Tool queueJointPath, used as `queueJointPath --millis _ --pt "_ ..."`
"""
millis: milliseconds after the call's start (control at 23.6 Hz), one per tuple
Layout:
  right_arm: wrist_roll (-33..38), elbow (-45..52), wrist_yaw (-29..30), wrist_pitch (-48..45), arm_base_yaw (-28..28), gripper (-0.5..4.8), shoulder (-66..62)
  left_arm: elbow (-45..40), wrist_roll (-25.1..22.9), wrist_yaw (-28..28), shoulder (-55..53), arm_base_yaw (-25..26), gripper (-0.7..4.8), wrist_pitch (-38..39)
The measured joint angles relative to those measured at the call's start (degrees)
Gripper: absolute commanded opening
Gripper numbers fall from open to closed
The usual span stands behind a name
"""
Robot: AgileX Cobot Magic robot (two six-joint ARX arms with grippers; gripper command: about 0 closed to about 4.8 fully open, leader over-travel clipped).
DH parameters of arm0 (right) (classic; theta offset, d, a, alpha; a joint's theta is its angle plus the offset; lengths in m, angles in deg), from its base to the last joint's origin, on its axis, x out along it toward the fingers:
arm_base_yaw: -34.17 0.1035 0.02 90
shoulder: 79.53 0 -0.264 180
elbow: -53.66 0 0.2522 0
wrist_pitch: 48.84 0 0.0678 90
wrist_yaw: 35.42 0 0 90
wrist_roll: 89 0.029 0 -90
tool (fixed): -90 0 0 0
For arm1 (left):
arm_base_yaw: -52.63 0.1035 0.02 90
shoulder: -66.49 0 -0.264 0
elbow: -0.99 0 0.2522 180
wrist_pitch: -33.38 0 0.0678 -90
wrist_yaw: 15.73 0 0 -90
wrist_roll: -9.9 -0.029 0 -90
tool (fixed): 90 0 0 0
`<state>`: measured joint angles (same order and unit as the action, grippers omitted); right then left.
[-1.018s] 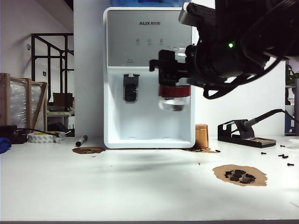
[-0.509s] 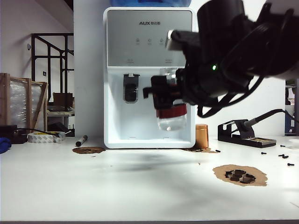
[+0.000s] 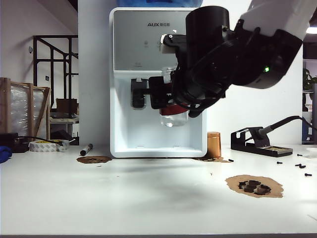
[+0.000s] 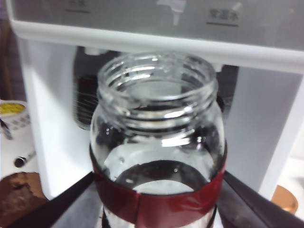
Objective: Pick up the water bottle with two loops of red belts, then reach the front water dispenser and gently press the gray-black baffle horizontally to get a little water.
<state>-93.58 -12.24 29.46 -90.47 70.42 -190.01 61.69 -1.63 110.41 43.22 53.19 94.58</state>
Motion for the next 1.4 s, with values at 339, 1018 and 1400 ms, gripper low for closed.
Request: queueJointPath --millis 339,1018,1400 --pt "0.9 -0.3 -0.4 3.1 -2.8 -0.04 -2.0 0.0 0.0 0.0 0.0 0.0 -0.01 0.2" --pt "0.5 -6.0 5.9 1.7 -5.5 -0.04 -6.7 0.0 0.0 0.0 0.0 0.0 -0.01 0.5" --pt "-0.2 -9.1 7.3 4.3 -6.5 -0.04 -8.3 0.0 0.0 -0.1 0.0 0.0 -0.01 1.2"
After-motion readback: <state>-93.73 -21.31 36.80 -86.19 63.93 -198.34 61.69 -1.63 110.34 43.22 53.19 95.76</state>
